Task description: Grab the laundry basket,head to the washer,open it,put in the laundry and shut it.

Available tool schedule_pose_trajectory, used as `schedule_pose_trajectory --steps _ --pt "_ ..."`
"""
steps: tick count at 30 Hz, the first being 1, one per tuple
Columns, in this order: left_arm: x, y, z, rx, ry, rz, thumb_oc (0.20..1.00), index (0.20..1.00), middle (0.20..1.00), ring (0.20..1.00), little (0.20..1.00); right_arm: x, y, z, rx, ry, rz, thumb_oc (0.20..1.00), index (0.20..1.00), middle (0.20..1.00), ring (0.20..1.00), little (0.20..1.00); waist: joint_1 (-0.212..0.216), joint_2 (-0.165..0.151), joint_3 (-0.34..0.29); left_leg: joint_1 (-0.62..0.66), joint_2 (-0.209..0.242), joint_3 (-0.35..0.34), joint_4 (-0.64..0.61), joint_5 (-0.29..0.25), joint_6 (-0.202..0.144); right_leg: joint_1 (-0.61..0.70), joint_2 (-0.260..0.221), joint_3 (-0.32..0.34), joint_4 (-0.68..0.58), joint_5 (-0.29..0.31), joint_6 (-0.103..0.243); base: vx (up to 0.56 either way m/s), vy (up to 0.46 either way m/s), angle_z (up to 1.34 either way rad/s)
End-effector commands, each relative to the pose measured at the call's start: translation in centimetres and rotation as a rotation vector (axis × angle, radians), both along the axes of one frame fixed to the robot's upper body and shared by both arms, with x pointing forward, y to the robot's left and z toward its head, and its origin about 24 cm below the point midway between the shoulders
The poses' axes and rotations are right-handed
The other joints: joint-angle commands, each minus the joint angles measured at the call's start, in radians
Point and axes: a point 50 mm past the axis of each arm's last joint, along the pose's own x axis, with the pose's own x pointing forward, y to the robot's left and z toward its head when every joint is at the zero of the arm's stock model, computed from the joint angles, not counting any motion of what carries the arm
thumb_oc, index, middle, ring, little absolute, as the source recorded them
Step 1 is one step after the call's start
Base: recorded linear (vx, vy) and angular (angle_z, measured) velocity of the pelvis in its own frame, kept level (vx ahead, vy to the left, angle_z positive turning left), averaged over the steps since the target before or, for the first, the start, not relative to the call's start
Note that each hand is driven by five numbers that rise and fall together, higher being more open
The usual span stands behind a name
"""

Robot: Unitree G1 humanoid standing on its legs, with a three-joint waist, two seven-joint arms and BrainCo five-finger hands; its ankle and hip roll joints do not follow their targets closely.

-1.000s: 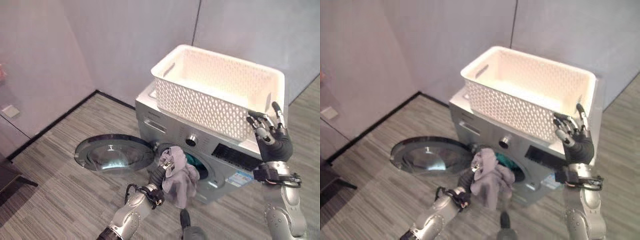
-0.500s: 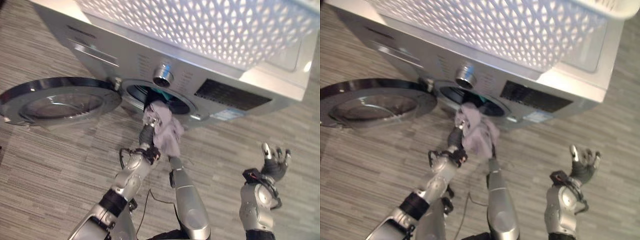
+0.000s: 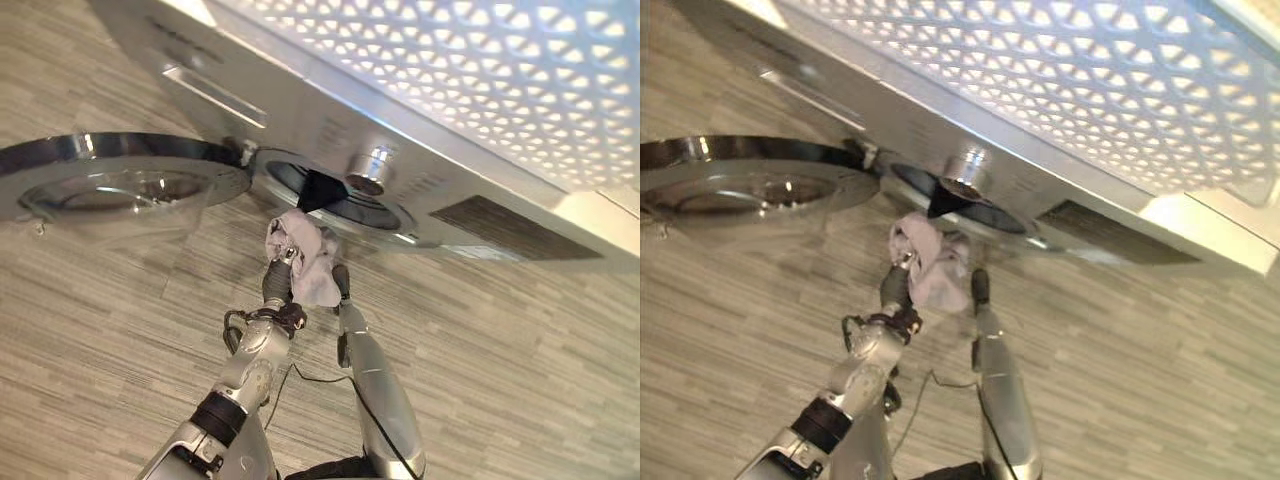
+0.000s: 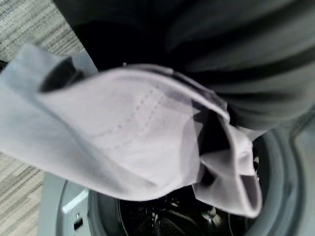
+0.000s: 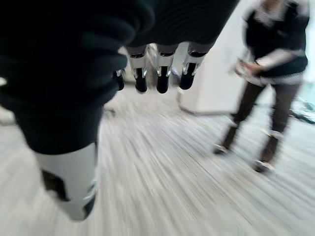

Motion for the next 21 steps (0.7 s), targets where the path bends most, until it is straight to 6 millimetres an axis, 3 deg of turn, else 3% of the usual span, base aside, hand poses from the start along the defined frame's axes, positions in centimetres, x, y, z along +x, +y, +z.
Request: schedule_pose_trajectory --steps 1,3,5,6,8,11,12,15,16,18,20,21 --pt "0.8 -1.0 3.3 -0.055 -0.144 -0.010 0.200 0.200 0.200 0.200 0.200 -0.9 -0.5 0.1 0.012 -0.027 -0.006 1.000 1.000 1.000 1.000 1.000 -0.013 0.028 -0.043 -0.146 0.025 -0.036 0.037 0.017 -0.003 -0.100 -0.075 0.031 0.159 -0.160 0.117 -0.03 -0.032 0.21" --pt "2.0 -0.8 4.5 -0.083 -0.172 0.041 0.200 0.200 0.200 0.200 0.200 1.4 0.0 0.0 0.011 -0.107 0.089 1.000 1.000 1.000 1.000 1.000 -0.018 0.027 -0.036 -0.173 0.028 -0.035 0.039 0.022 -0.007 -0.132 -0.075 0.035 0.165 -0.158 0.115 -0.04 -0.032 0.13" --pt "3.9 -0.9 7.0 -0.121 -0.226 0.108 0.200 0.200 0.200 0.200 0.200 6.2 0.0 1.1 -0.056 -0.304 0.220 1.000 1.000 1.000 1.000 1.000 -0.036 0.017 -0.031 -0.221 0.037 -0.041 0.046 0.026 -0.013 -0.188 -0.065 0.046 0.178 -0.157 0.108 -0.05 -0.082 0.01" --pt "4.3 -1.1 7.6 -0.136 -0.240 0.118 0.200 0.200 0.200 0.200 0.200 7.2 0.0 1.4 -0.073 -0.344 0.253 1.000 1.000 1.000 1.000 1.000 -0.042 0.014 -0.033 -0.235 0.042 -0.043 0.050 0.026 -0.014 -0.201 -0.064 0.046 0.181 -0.156 0.107 -0.02 -0.079 -0.01" --pt "4.9 -1.6 8.6 -0.159 -0.251 0.123 0.200 0.200 0.200 0.200 0.200 8.1 -0.1 1.9 -0.095 -0.379 0.300 1.000 1.000 1.000 1.000 1.000 -0.055 0.010 -0.041 -0.260 0.047 -0.046 0.055 0.026 -0.017 -0.231 -0.058 0.051 0.187 -0.154 0.104 0.00 -0.073 -0.04" --pt "6.1 -4.1 12.0 -0.191 -0.312 0.087 0.200 0.200 0.200 0.200 0.200 8.1 -0.2 1.9 -0.094 -0.361 0.386 1.000 1.000 1.000 1.000 1.000 -0.084 -0.002 -0.060 -0.288 0.057 -0.047 0.047 0.034 -0.026 -0.268 -0.046 0.056 0.185 -0.151 0.102 0.02 -0.110 -0.05" --pt "6.9 -4.5 15.1 -0.195 -0.381 0.087 0.200 0.200 0.200 0.200 0.200 7.7 -0.4 1.8 -0.095 -0.344 0.392 1.000 1.000 1.000 1.000 1.000 -0.104 -0.005 -0.069 -0.302 0.065 -0.048 0.042 0.039 -0.030 -0.291 -0.034 0.063 0.189 -0.151 0.103 0.03 -0.104 -0.01" --pt "7.5 -4.2 18.5 -0.228 -0.456 0.107 0.200 0.200 0.200 0.200 0.200 7.9 -0.9 2.0 -0.110 -0.353 0.396 1.000 1.000 1.000 1.000 1.000 -0.122 -0.007 -0.073 -0.314 0.076 -0.044 0.040 0.043 -0.036 -0.310 -0.020 0.073 0.192 -0.153 0.104 0.02 -0.073 -0.15" --pt "7.5 -4.7 19.8 -0.261 -0.471 0.105 0.200 0.200 0.200 0.200 0.200 9.1 -2.2 2.9 -0.179 -0.362 0.407 1.000 1.000 1.000 1.000 1.000 -0.117 0.000 -0.070 -0.325 0.079 -0.046 0.037 0.047 -0.038 -0.324 -0.017 0.070 0.193 -0.155 0.103 0.01 -0.066 -0.21" --pt "7.3 -5.5 19.6 -0.291 -0.457 0.101 0.200 0.200 0.200 0.200 0.200 9.2 -2.0 3.0 -0.187 -0.385 0.406 1.000 1.000 1.000 1.000 1.000 -0.119 0.008 -0.068 -0.330 0.080 -0.046 0.035 0.049 -0.039 -0.328 -0.016 0.067 0.192 -0.157 0.103 0.01 -0.064 -0.14" --pt "6.9 -7.0 22.6 -0.343 -0.512 0.072 0.200 0.200 0.200 0.200 0.200 9.7 -1.1 2.8 -0.170 -0.403 0.406 1.000 1.000 1.000 1.000 1.000 -0.129 0.011 -0.068 -0.333 0.084 -0.039 0.025 0.052 -0.043 -0.350 -0.004 0.078 0.198 -0.160 0.103 0.02 -0.012 0.03" --pt "7.6 -5.9 25.2 -0.337 -0.544 0.123 0.200 0.200 0.200 0.200 0.200 11.3 -0.7 3.2 -0.185 -0.442 0.404 1.000 1.000 1.000 1.000 1.000 -0.136 0.017 -0.077 -0.333 0.090 -0.028 0.018 0.052 -0.044 -0.373 0.007 0.090 0.202 -0.162 0.105 0.03 0.023 0.09"
